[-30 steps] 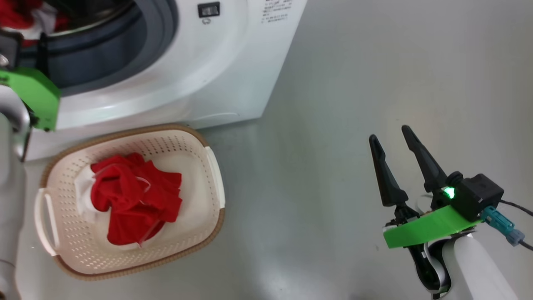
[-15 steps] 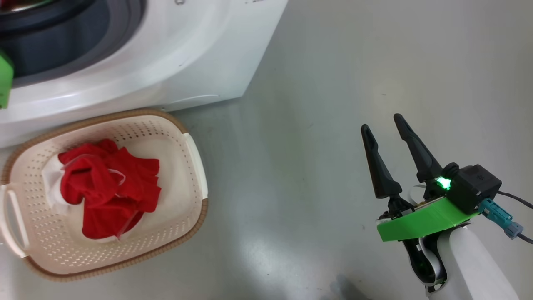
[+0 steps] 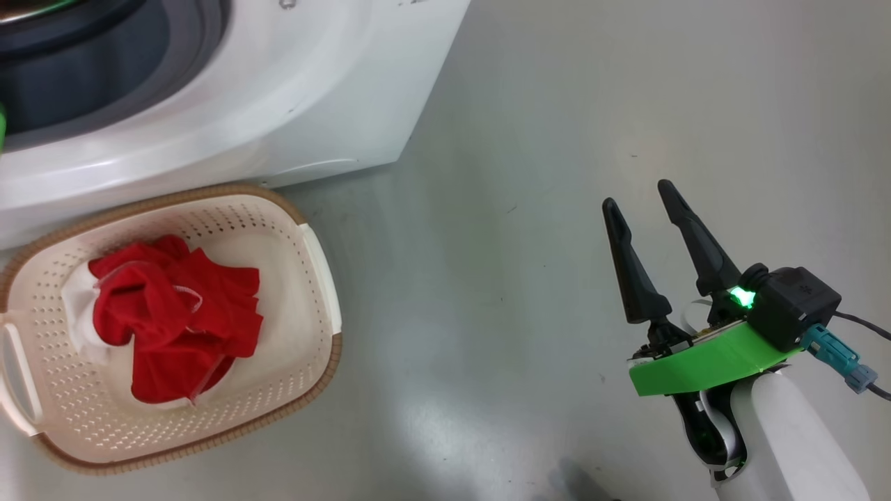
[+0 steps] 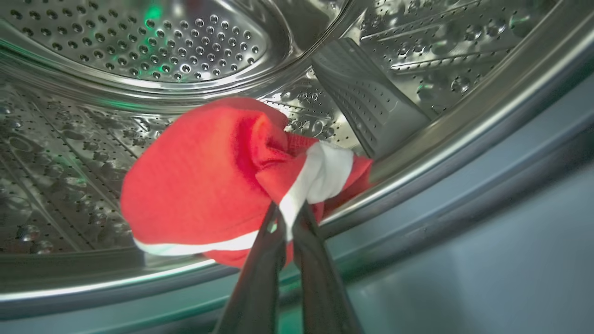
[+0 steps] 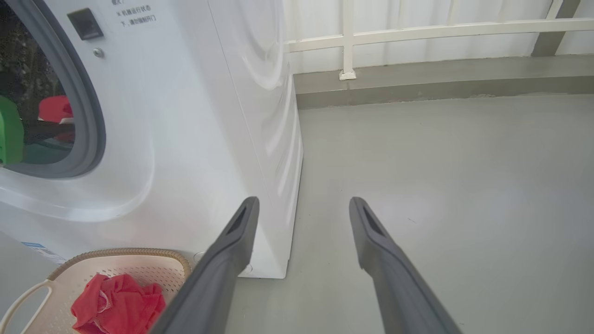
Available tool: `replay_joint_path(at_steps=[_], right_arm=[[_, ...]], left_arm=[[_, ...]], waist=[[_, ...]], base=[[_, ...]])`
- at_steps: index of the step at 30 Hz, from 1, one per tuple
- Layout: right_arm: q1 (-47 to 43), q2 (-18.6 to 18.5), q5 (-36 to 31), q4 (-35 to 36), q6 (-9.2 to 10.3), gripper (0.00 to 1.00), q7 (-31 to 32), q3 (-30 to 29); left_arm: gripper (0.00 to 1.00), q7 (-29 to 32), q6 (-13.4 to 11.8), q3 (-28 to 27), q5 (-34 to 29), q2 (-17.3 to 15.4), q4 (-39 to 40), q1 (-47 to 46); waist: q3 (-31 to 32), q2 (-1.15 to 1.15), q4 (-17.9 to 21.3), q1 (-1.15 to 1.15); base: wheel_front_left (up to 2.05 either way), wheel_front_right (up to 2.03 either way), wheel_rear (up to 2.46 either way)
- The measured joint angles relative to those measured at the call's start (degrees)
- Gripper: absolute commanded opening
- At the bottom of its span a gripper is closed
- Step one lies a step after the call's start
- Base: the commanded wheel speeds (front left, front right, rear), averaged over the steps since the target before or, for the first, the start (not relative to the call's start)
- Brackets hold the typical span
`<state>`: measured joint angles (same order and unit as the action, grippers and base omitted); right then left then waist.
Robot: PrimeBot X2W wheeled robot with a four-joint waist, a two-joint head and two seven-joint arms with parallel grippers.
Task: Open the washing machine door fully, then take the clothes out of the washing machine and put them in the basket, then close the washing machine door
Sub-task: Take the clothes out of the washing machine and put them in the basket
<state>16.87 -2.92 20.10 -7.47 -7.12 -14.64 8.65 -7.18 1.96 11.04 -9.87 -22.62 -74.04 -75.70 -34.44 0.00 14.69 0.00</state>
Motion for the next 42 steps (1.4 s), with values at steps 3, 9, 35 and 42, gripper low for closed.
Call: replay_joint_path(at_steps=[3,9,35,42], right_arm=[[0.00,0.00,-0.02,-0.03,0.00,1.00,0.00,-0.01],[-0.13,0.00,-0.11,-0.25,0.00,1.00,0.00,-0.11],[-5.25,0.00,-3.60,-2.09,0.00,1.00,0.00,-2.70],[-7.55,0.00,-4.16,-2.45,0.00,1.00,0.00,-3.94]], left_arm=[[0.00,-1.62,-0.43,-0.21,0.91,0.26,-0.21,0.03],[0.00,-5.15,-0.51,-1.62,3.97,2.15,-0.32,0.77],[0.00,-7.13,2.71,-14.05,18.64,10.89,29.61,25.36],[0.00,-7.13,3.39,-16.41,18.64,12.74,37.23,32.60]], waist=[[0.58,0.00,-0.20,0.00],[2.24,0.00,-0.87,0.00],[13.12,0.00,-5.20,0.00],[16.33,0.00,-6.23,0.00]], base=[[0.00,0.00,0.00],[0.00,0.00,0.00],[0.00,0.00,0.00],[0.00,0.00,0.00]])
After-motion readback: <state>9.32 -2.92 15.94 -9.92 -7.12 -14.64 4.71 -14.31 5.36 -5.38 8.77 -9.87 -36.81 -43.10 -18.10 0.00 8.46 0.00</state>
